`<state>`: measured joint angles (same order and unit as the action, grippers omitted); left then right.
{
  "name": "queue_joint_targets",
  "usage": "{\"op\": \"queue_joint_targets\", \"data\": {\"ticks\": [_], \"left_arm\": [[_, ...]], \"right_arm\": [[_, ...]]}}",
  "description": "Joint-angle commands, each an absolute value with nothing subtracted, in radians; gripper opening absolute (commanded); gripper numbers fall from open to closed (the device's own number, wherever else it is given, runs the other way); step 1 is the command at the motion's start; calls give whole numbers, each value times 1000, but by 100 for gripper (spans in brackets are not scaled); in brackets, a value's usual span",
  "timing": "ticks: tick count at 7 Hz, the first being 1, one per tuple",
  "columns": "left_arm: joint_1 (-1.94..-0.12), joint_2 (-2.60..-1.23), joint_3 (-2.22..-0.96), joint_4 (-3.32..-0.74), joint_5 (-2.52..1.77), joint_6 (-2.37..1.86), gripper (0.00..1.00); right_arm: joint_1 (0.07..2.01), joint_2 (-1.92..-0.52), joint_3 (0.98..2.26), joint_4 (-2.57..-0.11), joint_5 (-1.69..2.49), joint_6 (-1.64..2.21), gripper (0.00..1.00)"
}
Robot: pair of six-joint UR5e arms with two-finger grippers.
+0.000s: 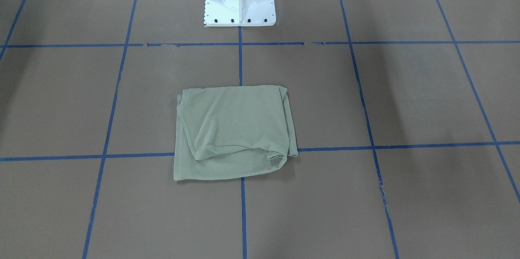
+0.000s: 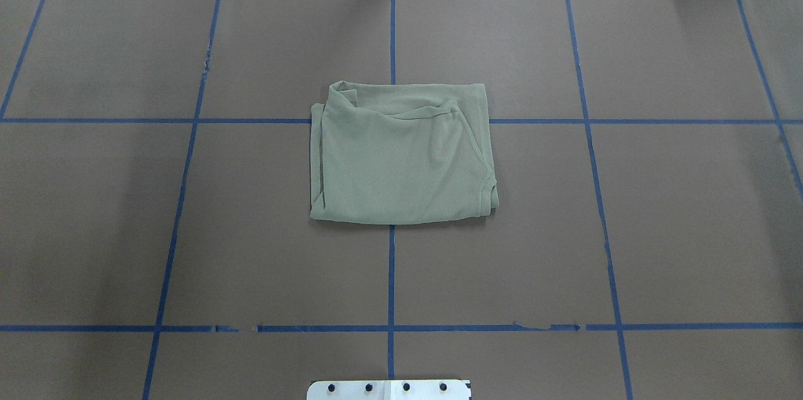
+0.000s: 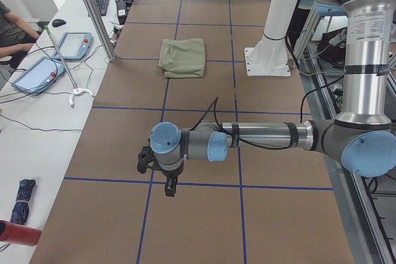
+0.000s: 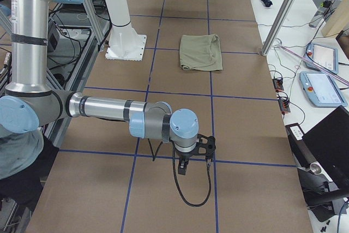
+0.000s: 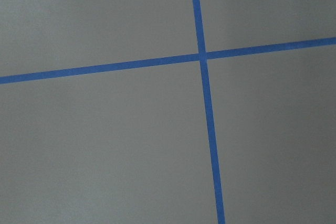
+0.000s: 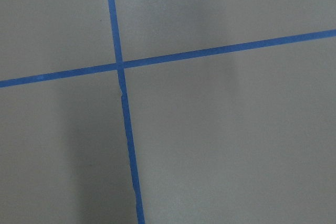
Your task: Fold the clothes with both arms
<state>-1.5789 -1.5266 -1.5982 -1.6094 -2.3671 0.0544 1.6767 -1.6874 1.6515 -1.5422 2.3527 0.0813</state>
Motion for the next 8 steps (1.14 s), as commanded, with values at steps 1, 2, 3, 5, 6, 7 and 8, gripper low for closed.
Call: {"op": "queue_joint_targets", "data": {"ticks": [1, 2, 3, 5, 6, 7, 8], "left_arm": [[-1578, -1531, -1598, -1609, -2368, 20, 100], [-1578, -1531, -1600, -1609, -2368, 20, 100], [-1578, -1531, -1600, -1609, -2370, 20, 100], [-1578, -1531, -1600, -1609, -2370, 20, 100], [-1578, -1531, -1600, -1609, -2370, 20, 100], [-1578, -1531, -1604, -1608, -2370, 20, 100], [-1578, -1531, -1605, -1608, -2370, 20, 100]], "right_arm": [[1674, -1687, 1652, -1545, 2355, 77, 100], [1666, -1687, 1652, -1545, 2350, 65, 100], [1660, -1689, 1652, -1546, 2350, 63, 100], [1654, -1692, 1654, -1546, 2355, 61, 100], [1649, -1692, 1655, -1548, 2355, 58, 100], [1620, -1697, 1658, -1554, 2355, 34, 100], [1599, -1709, 1658, -1558, 2353, 16, 100]]}}
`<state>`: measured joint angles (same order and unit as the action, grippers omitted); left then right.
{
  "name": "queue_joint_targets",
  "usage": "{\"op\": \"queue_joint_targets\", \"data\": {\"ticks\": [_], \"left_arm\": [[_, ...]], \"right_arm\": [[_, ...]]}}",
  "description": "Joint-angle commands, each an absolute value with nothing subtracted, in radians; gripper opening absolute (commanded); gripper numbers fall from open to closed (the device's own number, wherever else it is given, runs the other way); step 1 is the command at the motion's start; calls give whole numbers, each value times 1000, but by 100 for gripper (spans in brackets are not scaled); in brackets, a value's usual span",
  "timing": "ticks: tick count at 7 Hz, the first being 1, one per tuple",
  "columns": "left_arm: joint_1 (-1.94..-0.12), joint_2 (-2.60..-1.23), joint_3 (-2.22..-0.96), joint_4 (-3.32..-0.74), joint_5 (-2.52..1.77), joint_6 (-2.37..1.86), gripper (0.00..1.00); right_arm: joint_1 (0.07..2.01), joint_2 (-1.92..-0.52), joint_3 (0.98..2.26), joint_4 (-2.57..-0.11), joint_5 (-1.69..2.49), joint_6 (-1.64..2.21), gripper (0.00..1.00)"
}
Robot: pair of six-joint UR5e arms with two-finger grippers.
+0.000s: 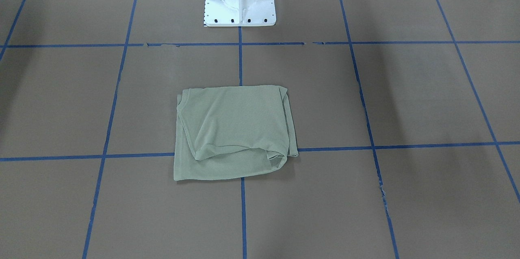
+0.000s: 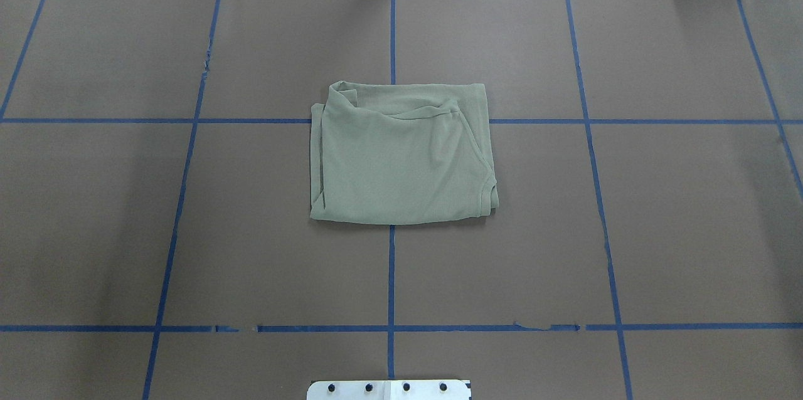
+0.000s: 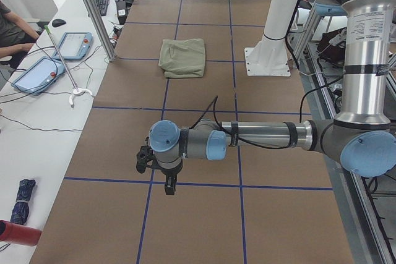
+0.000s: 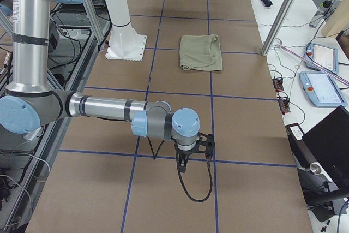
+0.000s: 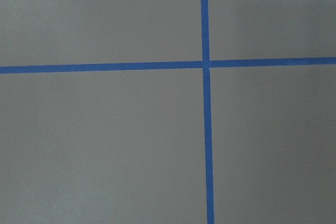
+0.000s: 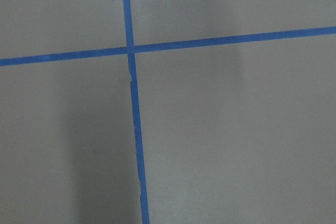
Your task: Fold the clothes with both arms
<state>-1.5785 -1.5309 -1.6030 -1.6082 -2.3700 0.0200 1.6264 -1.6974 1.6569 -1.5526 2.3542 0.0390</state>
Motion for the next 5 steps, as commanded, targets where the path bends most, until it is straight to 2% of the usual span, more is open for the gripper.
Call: {"op": "queue_joint_targets", "data": {"ticks": [1, 5], "left_arm": [[-1578, -1531, -1605, -1608, -2370, 20, 100], [-1578, -1531, -1603, -1608, -2370, 20, 100]], "right_arm": [[1582, -1716, 1658, -1560, 2355, 14, 100], [1577, -1715, 1751, -1679, 2358, 14, 100]]}}
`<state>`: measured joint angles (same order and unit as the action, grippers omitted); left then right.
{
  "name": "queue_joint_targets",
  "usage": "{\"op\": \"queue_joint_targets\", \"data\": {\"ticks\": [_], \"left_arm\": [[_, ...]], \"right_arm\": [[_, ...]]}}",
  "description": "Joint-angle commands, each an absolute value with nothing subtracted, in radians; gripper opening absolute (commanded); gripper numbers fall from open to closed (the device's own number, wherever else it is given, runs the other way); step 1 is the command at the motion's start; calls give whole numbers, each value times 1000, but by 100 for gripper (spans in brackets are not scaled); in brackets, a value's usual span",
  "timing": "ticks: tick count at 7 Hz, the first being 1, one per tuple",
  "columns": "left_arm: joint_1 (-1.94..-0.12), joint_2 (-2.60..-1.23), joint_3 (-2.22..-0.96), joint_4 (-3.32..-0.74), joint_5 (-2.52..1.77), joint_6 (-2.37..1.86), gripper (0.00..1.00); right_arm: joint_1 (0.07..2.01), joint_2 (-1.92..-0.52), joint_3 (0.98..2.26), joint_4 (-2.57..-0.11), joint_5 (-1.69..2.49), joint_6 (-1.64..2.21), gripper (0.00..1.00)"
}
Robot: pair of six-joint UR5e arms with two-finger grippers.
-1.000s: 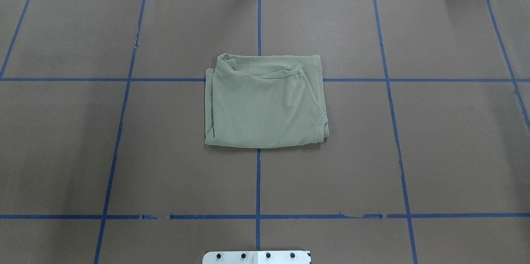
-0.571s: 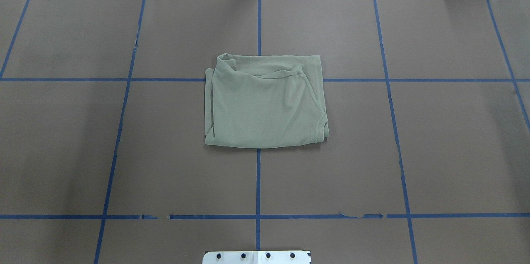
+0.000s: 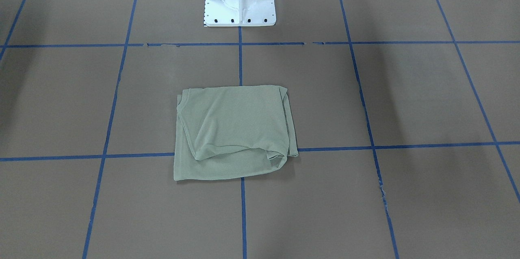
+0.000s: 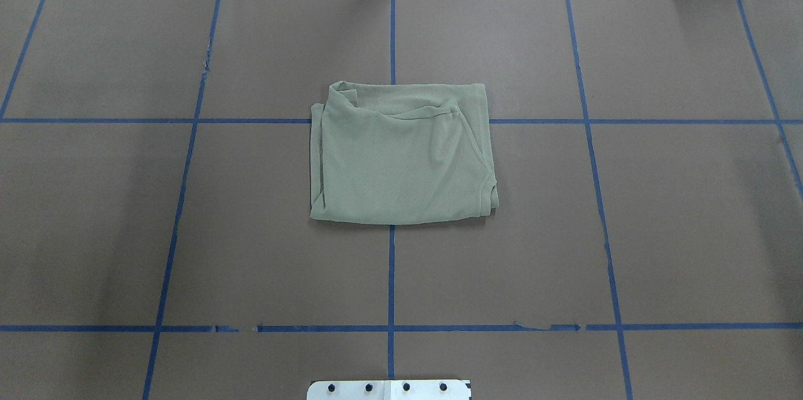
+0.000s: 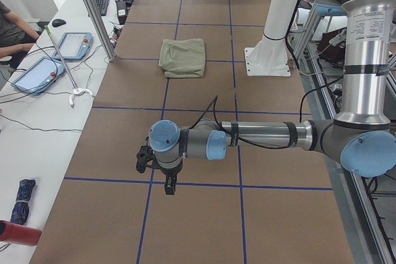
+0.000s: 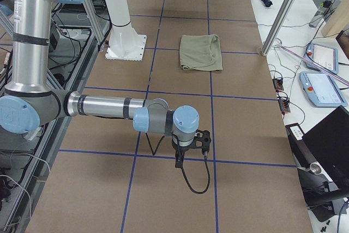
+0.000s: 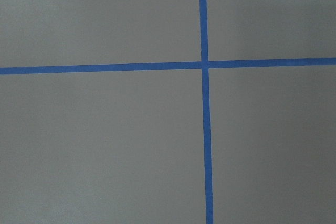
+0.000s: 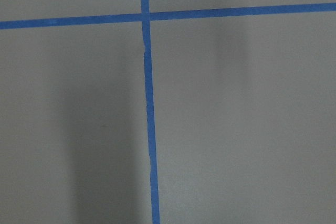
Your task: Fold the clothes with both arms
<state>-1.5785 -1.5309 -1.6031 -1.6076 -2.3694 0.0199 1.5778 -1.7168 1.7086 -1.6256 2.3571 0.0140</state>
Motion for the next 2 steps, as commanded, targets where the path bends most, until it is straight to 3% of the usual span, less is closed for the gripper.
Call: {"op": "queue_joint_targets", "data": {"ticks": [1, 2], "left_arm": [[-1578, -1531, -1601, -1608, -2370, 20, 100], [-1578, -1531, -1600, -1608, -2368, 21, 100]], "right_arm": [[1575, -1717, 1755, -1686, 2358, 14, 100], [1575, -1718, 1752, -1686, 2358, 14, 100]]}}
